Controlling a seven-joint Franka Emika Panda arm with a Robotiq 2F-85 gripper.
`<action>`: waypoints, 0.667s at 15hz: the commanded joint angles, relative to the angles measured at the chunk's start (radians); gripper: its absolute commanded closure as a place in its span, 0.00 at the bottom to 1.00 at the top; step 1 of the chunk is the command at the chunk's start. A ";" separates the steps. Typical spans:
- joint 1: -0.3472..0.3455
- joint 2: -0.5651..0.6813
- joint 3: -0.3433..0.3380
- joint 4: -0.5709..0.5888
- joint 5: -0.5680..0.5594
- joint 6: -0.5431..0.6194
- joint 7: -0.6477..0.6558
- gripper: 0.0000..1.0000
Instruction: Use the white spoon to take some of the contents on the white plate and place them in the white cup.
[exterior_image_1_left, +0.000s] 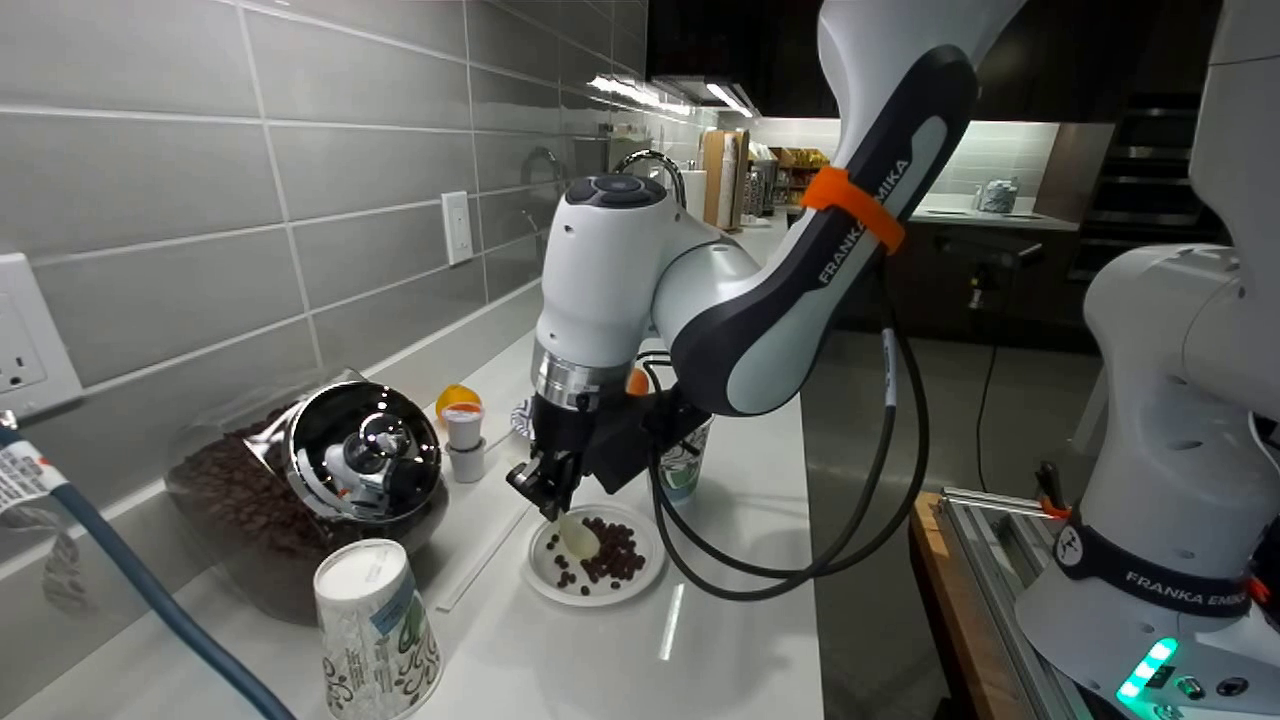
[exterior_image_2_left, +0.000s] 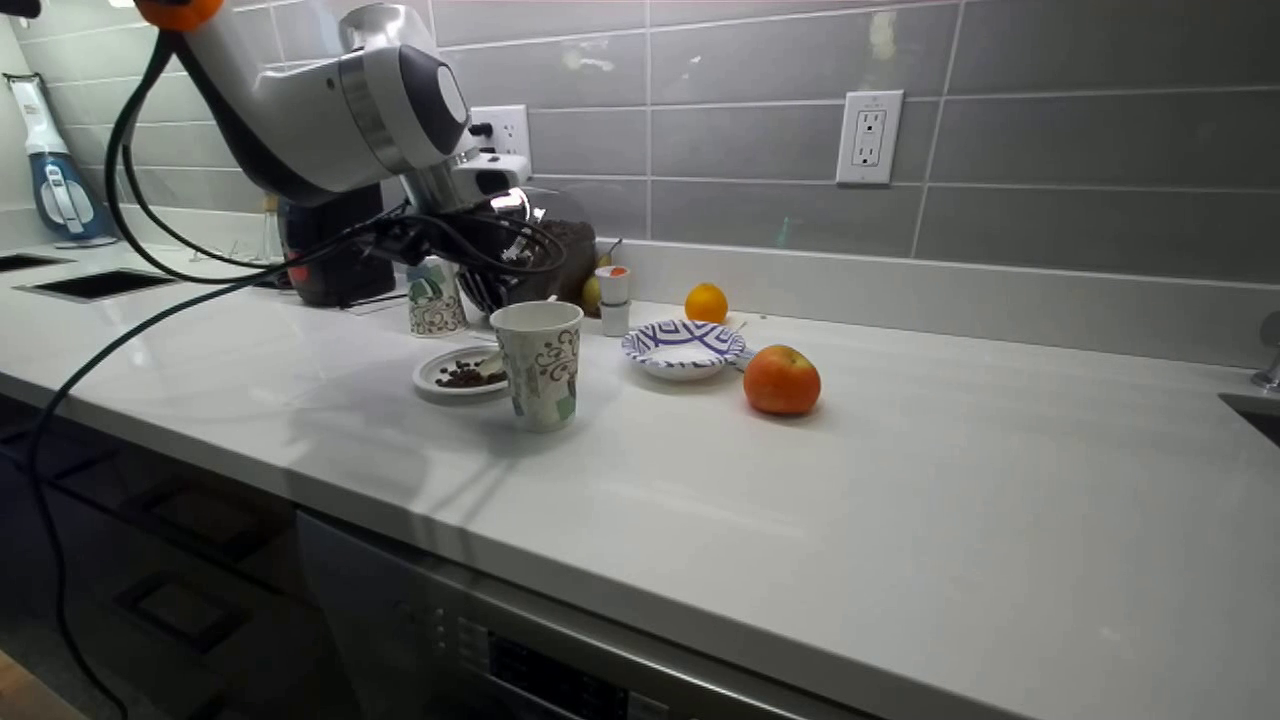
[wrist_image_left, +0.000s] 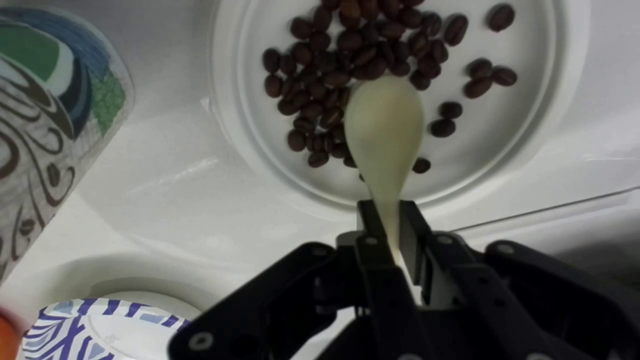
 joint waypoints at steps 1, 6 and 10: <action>-0.012 -0.001 0.012 0.003 -0.004 0.002 0.007 0.96; 0.016 -0.010 -0.016 -0.005 -0.056 0.050 0.041 0.96; 0.039 -0.014 -0.042 -0.007 -0.134 0.101 0.082 0.96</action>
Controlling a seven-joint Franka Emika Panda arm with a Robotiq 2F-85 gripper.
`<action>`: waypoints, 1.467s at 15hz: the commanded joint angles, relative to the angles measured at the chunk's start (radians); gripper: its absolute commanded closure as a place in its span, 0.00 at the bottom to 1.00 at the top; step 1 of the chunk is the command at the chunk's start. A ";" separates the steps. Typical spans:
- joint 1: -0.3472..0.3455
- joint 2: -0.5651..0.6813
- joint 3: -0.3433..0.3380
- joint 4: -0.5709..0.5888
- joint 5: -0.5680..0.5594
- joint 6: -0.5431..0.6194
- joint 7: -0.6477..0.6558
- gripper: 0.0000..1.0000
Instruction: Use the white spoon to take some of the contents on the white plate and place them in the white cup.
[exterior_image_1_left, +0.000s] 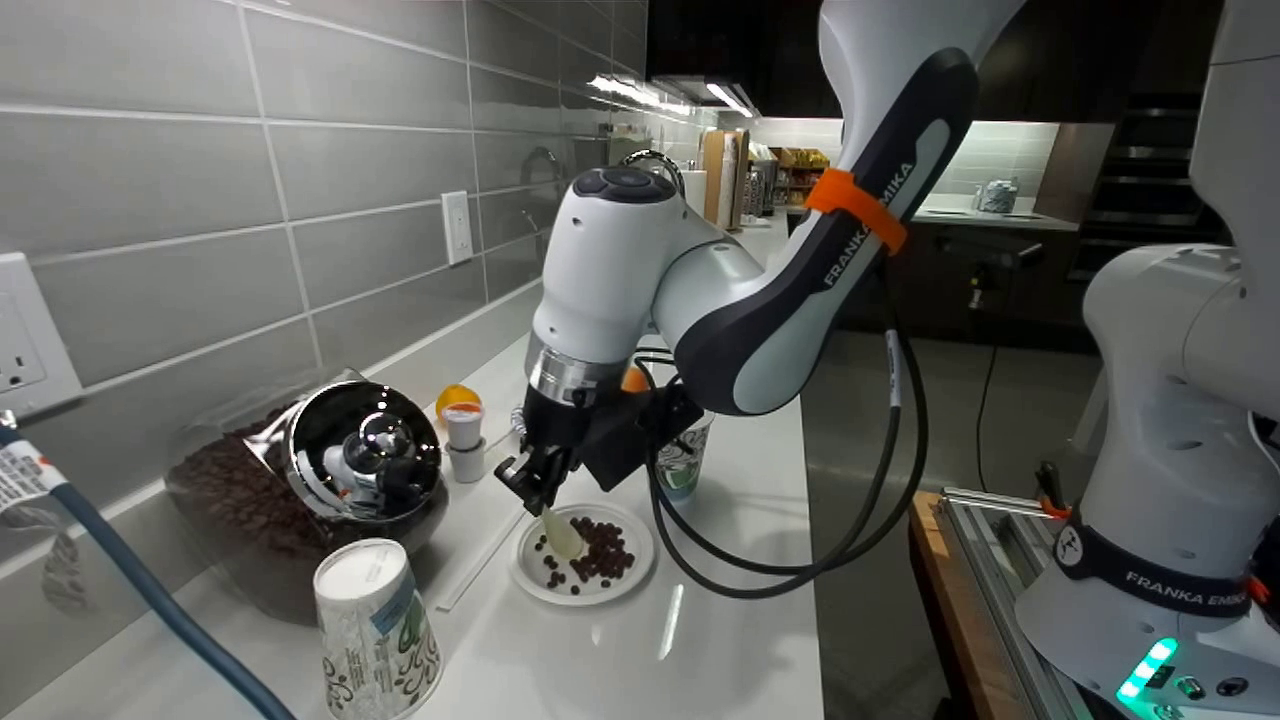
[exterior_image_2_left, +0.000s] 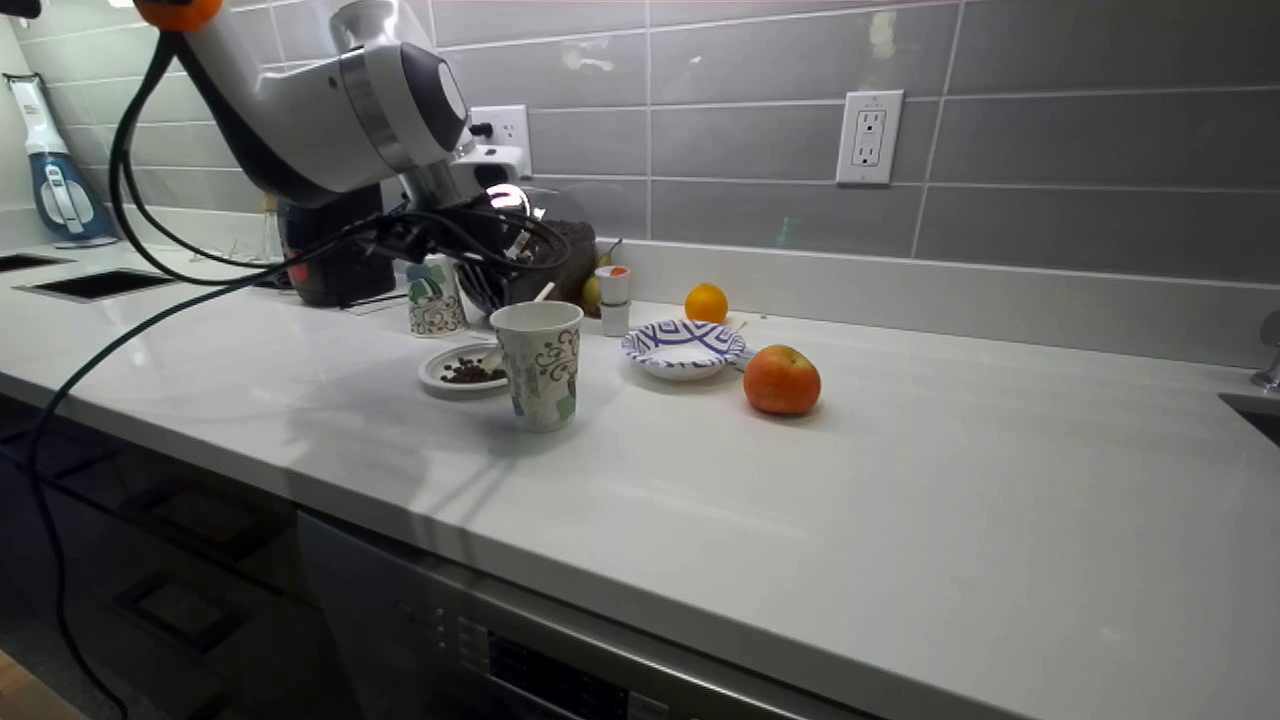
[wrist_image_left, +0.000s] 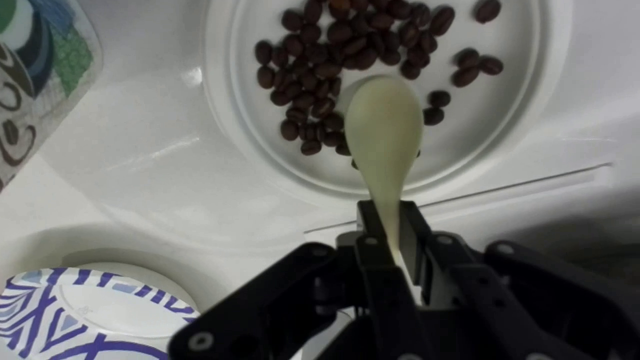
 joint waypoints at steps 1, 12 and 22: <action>0.034 -0.012 -0.037 -0.011 -0.100 0.054 0.075 0.96; 0.066 -0.019 -0.072 -0.039 -0.228 0.095 0.129 0.96; 0.087 -0.035 -0.093 -0.070 -0.290 0.113 0.197 0.96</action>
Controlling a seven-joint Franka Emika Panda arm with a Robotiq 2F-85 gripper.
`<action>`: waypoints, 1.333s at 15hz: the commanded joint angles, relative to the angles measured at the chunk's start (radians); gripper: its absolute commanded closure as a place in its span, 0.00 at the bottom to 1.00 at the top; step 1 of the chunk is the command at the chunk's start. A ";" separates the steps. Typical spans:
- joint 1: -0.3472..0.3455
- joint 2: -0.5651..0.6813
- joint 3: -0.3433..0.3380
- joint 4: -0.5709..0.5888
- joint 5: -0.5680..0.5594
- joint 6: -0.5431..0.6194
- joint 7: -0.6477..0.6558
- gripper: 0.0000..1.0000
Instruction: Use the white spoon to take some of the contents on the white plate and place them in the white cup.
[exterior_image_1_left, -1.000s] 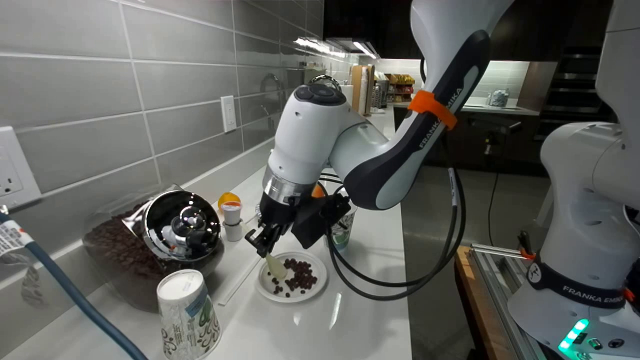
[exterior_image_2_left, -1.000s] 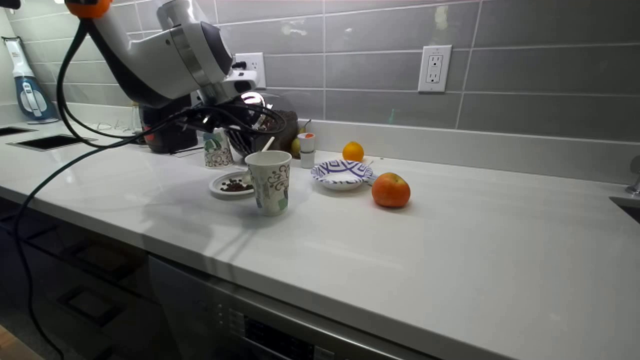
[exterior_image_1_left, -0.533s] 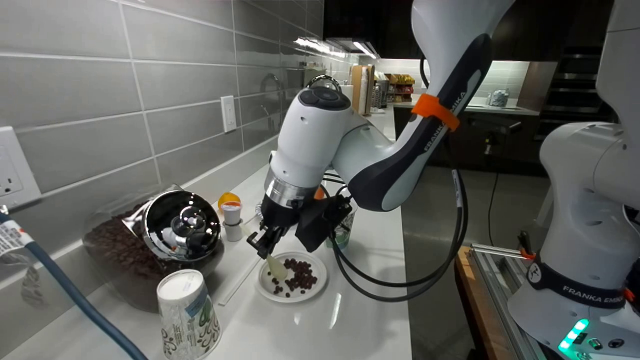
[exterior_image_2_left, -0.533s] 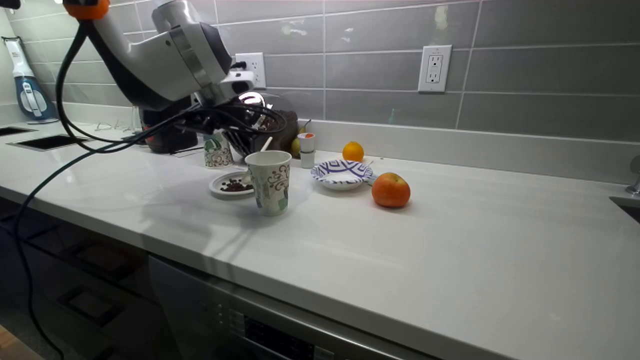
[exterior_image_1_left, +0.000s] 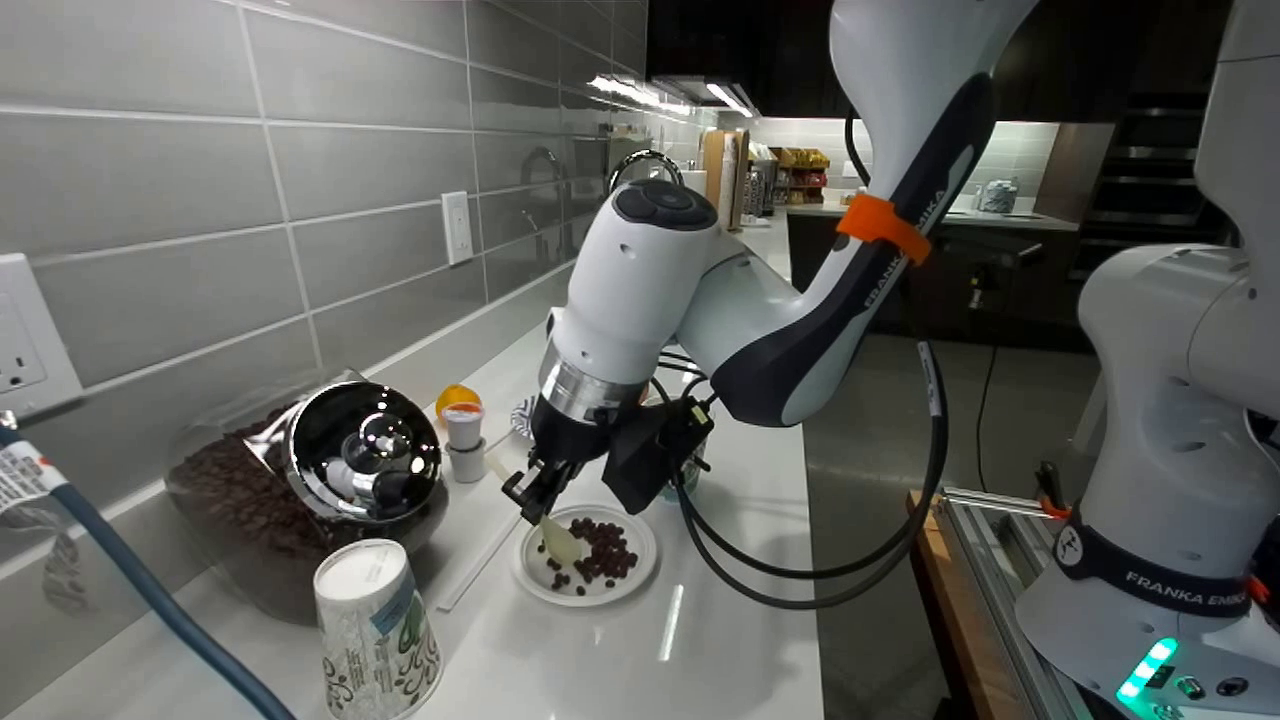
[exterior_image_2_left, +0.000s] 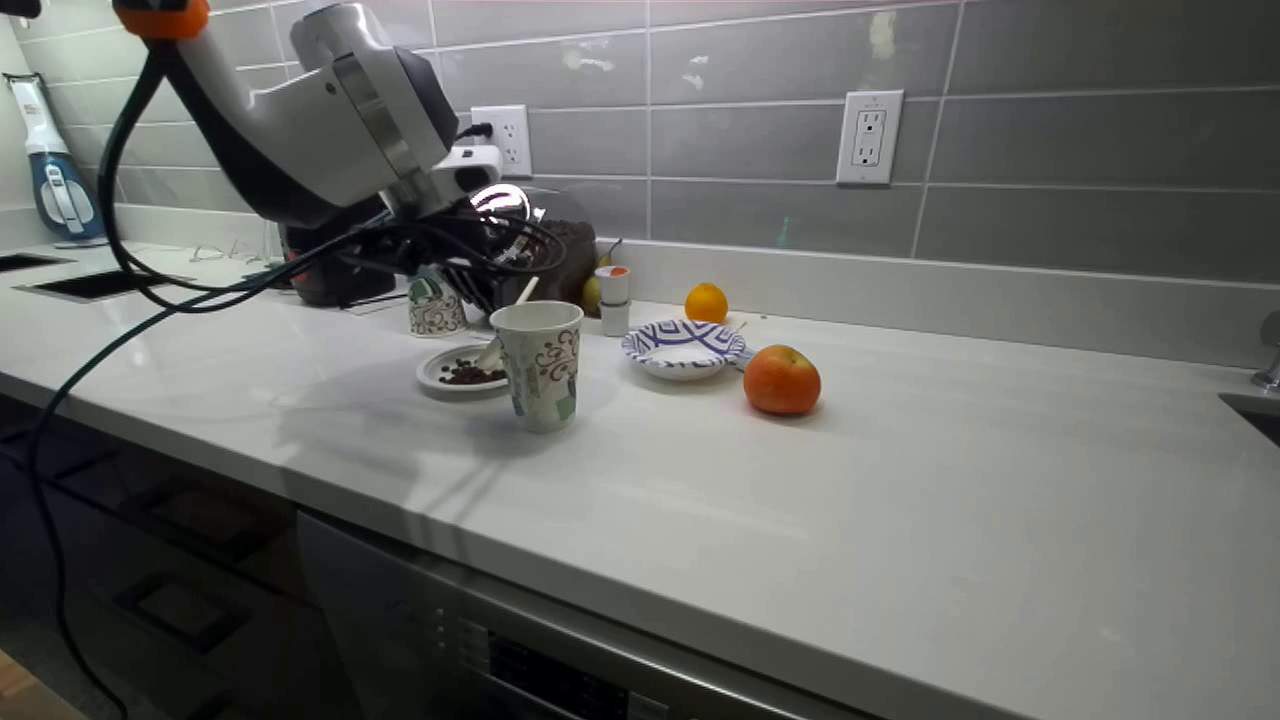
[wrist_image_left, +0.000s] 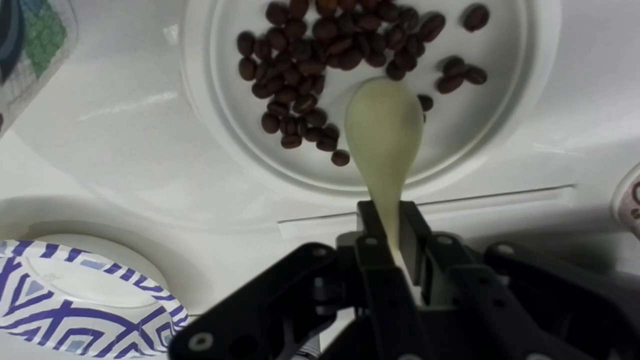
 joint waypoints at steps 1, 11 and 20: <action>0.017 -0.028 -0.022 -0.032 -0.047 0.019 0.057 0.96; 0.013 -0.062 -0.016 -0.060 -0.025 0.015 0.064 0.96; 0.022 -0.052 -0.034 -0.053 -0.067 0.007 0.083 0.96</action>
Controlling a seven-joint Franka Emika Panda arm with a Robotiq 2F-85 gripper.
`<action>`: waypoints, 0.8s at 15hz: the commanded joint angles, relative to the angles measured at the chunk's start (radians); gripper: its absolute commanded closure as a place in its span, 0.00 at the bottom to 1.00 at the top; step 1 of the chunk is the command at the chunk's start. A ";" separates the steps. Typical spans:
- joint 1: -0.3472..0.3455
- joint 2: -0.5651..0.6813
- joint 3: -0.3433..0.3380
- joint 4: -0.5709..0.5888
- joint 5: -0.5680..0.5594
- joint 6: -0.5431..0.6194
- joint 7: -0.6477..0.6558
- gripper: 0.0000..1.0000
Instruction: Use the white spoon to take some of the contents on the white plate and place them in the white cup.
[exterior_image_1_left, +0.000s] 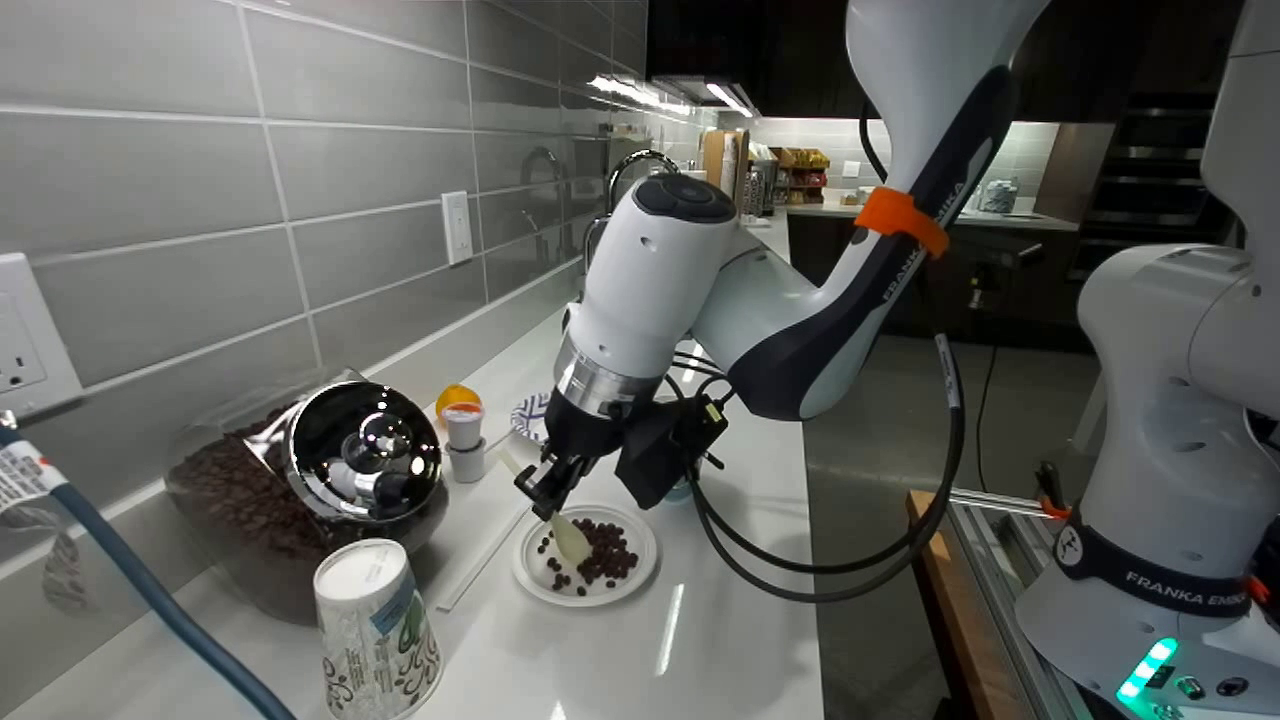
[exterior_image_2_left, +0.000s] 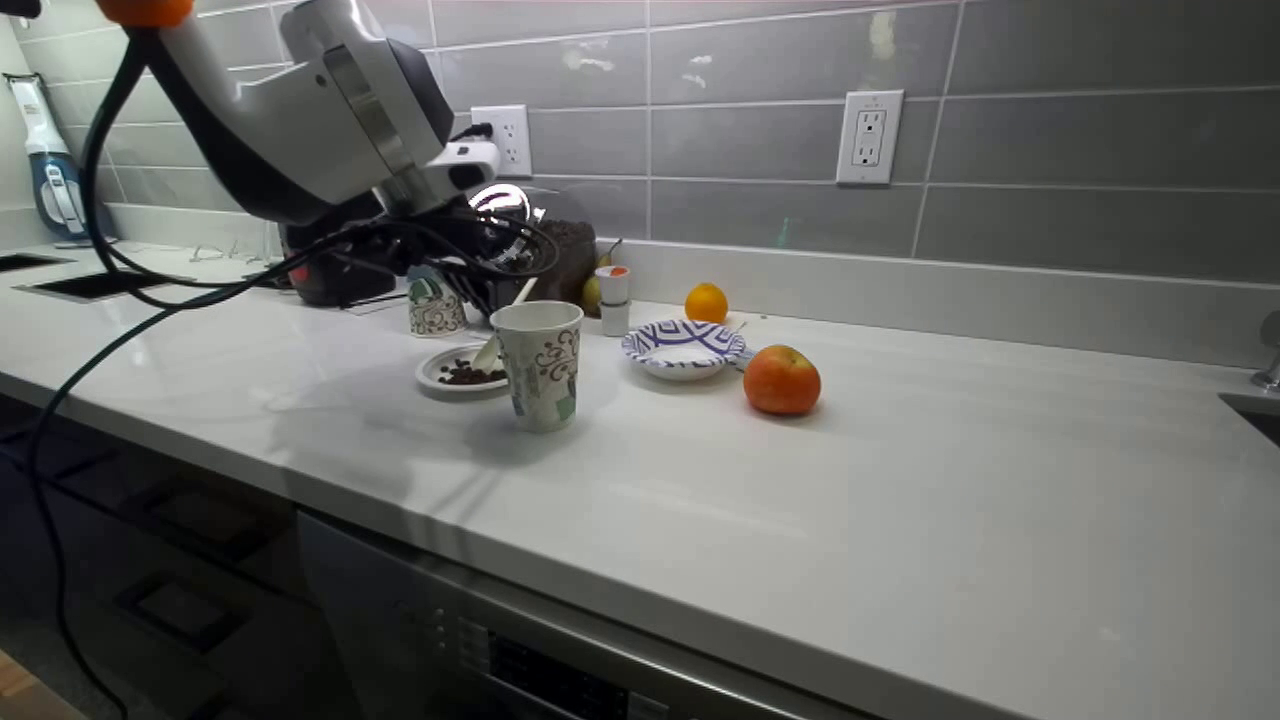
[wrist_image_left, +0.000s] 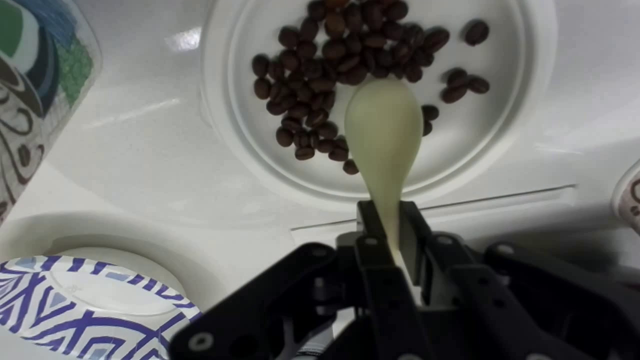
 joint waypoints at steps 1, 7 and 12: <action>0.015 -0.017 -0.020 -0.014 -0.056 0.000 0.047 0.96; 0.004 -0.014 0.005 -0.034 -0.011 -0.003 -0.001 0.96; -0.005 -0.015 0.024 -0.041 0.022 0.000 -0.033 0.96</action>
